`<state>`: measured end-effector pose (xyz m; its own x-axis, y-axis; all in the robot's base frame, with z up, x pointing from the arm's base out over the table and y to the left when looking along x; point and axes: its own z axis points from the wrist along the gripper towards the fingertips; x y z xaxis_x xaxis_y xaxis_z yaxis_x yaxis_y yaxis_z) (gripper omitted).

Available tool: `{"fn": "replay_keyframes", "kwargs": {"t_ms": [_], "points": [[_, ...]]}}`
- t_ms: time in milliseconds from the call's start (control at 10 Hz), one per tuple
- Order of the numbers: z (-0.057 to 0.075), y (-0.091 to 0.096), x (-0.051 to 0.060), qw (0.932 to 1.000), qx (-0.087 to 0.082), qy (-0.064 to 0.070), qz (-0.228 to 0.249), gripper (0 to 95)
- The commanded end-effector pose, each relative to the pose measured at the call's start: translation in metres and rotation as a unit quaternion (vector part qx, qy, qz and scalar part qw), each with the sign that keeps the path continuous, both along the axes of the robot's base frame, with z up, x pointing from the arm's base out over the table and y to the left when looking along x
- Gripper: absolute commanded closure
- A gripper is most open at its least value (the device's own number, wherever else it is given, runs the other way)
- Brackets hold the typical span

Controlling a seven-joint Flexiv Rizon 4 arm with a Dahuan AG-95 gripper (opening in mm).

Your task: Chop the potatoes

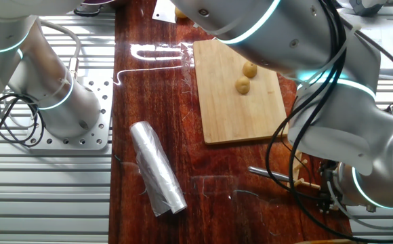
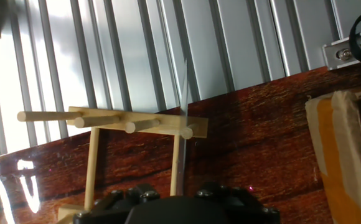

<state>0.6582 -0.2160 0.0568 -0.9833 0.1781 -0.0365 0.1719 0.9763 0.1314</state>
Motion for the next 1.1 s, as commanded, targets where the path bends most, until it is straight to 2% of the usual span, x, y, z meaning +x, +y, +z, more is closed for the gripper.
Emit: {"fn": "replay_keyframes", "kwargs": {"t_ms": [100,400,500,1000,1100], "points": [[0.000,0.000,-0.001,1.0000,0.000,-0.001,0.001,38.0],[-0.009,0.004,-0.002,1.0000,-0.001,-0.004,-0.003,38.0],[-0.012,0.004,-0.002,1.0000,-0.001,-0.003,-0.004,57.0],[-0.015,0.005,-0.002,1.0000,-0.004,0.000,-0.001,57.0],[-0.019,0.004,-0.002,1.0000,-0.006,0.000,-0.004,76.0]]}}
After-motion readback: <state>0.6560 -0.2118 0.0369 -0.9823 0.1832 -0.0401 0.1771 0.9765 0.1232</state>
